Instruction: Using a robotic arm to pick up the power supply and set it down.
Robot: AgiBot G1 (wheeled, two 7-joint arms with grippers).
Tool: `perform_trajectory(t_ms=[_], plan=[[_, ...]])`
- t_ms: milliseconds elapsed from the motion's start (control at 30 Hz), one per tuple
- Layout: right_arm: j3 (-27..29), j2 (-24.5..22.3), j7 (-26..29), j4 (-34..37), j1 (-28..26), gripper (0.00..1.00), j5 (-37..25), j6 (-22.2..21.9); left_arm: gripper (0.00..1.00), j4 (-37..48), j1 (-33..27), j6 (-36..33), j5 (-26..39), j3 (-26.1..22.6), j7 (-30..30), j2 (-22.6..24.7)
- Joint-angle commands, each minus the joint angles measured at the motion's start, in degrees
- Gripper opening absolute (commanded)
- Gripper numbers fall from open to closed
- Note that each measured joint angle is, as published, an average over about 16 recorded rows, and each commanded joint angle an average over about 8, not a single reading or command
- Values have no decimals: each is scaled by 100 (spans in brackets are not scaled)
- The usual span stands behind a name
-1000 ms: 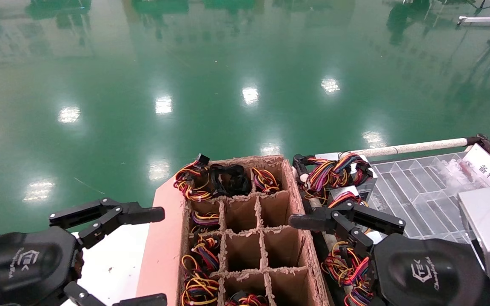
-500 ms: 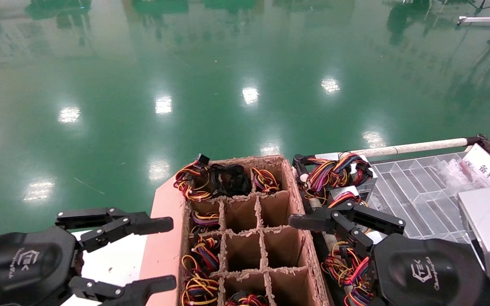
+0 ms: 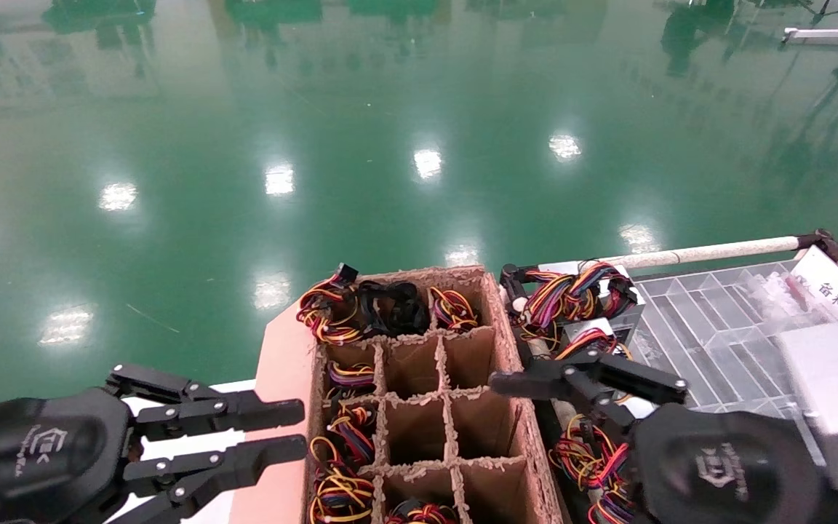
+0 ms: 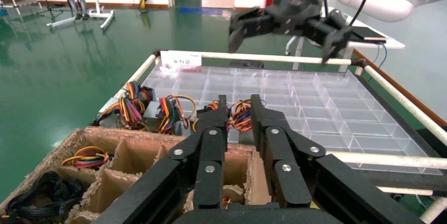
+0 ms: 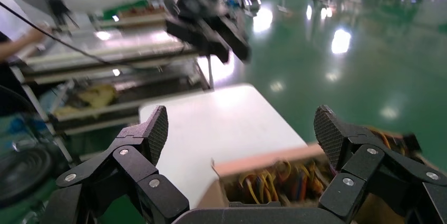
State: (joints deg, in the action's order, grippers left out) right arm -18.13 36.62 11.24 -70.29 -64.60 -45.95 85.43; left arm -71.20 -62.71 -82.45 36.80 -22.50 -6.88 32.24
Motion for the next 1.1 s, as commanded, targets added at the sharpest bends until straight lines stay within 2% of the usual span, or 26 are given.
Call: perform_trajectory(t_ms=[33, 333, 500, 900, 1100], plan=[[-51, 17, 32, 32, -68, 100, -141, -65, 0, 0, 0, 0, 0, 0, 0, 0], [-745, 667, -1, 1432, -958, 100, -1044, 392, 0, 0, 0, 0, 0, 0, 0, 0], [-1088, 917, -145, 2072, -1286, 100, -1422, 453, 0, 0, 0, 0, 0, 0, 0, 0], [-1626, 1618, -896, 3756, -2307, 100, -2294, 245, 0, 0, 0, 0, 0, 0, 0, 0], [-1819, 2136, -1426, 4796, -2884, 100, -2750, -190, 0, 0, 0, 0, 0, 0, 0, 0]])
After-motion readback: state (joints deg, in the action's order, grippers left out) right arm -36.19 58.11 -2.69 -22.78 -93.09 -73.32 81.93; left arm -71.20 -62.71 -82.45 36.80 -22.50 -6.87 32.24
